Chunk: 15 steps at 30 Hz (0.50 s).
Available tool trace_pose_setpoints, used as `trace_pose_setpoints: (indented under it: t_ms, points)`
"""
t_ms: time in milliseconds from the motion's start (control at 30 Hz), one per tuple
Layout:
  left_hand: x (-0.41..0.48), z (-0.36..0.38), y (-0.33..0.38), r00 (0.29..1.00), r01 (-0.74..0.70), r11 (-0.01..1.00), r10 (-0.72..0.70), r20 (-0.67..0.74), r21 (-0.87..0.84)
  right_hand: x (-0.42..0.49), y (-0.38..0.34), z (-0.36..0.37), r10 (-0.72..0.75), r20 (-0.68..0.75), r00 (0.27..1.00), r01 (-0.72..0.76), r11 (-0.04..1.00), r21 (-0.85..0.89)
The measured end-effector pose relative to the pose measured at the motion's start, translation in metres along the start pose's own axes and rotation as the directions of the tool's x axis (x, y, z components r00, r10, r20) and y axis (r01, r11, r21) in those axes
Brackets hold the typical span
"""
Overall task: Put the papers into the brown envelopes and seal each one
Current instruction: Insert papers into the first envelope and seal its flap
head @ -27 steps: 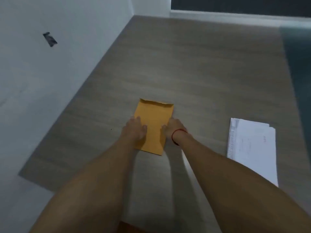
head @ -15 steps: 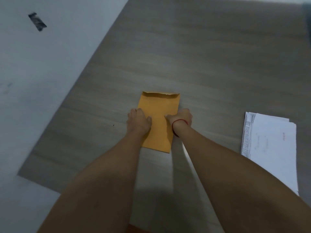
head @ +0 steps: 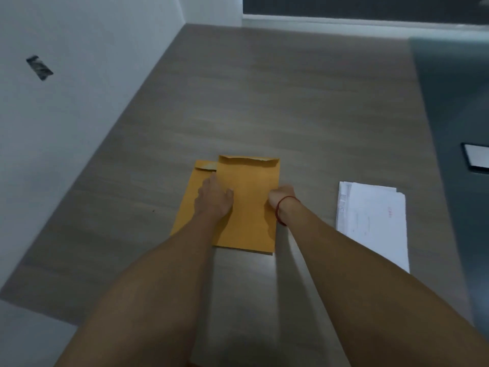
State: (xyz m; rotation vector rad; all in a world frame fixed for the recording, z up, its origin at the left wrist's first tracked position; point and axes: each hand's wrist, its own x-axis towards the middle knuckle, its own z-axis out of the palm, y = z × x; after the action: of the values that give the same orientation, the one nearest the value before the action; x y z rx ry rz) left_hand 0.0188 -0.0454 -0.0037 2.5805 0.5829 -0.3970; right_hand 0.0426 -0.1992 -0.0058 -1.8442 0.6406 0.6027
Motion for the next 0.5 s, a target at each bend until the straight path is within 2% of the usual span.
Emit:
trace_pose_setpoints:
  t_ms: [100,200,267,333,400,500]
  points:
    - [-0.012,0.012,0.030,1.000,0.020,0.996,-0.019,0.018,-0.082,0.000,0.013,-0.034,-0.010,-0.015,1.000,0.010,1.000,0.001]
    - [-0.031,0.035,0.066,0.999,-0.022,0.989,0.029,0.040,-0.149,0.001,0.036,-0.067,-0.023,-0.111,0.994,0.020,0.999,-0.030]
    - [-0.042,0.053,0.083,0.997,-0.052,0.993,0.058,0.053,-0.101,0.001,0.049,-0.078,-0.022,-0.152,0.988,0.011,0.997,-0.077]
    - [-0.048,0.068,0.093,0.995,-0.050,0.998,0.053,0.083,-0.034,0.005,0.061,-0.086,-0.066,-0.167,0.984,0.023,0.969,-0.245]
    - [-0.046,0.080,0.098,0.995,-0.041,0.999,0.039,0.096,0.014,0.006,0.069,-0.091,-0.124,-0.196,0.973,0.025,0.896,-0.443]
    - [-0.042,0.088,0.095,0.996,-0.087,0.986,0.082,0.041,0.143,0.009,0.073,-0.096,-0.261,-0.238,0.935,0.071,0.800,-0.596]
